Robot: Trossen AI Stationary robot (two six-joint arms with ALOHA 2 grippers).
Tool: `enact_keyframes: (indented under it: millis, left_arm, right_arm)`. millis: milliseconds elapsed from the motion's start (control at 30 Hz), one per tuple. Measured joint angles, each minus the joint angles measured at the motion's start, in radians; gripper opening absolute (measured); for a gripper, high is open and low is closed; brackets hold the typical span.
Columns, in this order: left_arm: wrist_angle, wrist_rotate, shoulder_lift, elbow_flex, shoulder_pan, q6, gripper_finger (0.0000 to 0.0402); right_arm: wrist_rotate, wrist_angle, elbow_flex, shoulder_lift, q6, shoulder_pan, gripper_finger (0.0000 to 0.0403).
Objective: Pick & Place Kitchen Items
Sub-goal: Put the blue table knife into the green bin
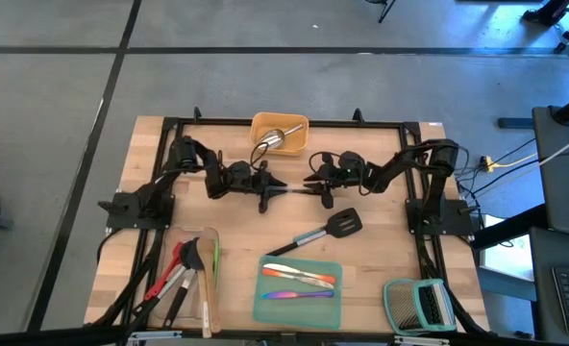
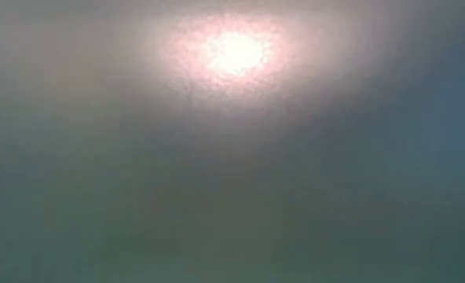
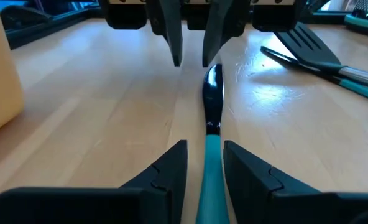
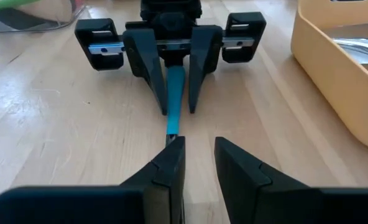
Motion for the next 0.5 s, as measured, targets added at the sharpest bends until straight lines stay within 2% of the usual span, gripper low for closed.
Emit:
enact_keyframes:
  millis: [200, 367, 500]
  left_arm:
    - [-0.059, 0.001, -0.028, -0.010, 0.000, 0.032, 0.0102]
    - [-0.214, 0.002, -0.092, -0.010, 0.005, 0.063, 0.0108]
    - [-0.249, 0.004, -0.110, -0.010, 0.006, 0.094, 0.0109]
  right_arm:
    - [0.000, -0.006, 0.000, 0.000, 0.012, 0.000, 0.0089]
    - [0.000, -0.015, 0.000, 0.000, 0.015, 0.000, 0.0089]
    - [0.000, -0.026, 0.000, 0.000, 0.015, 0.000, 0.0089]
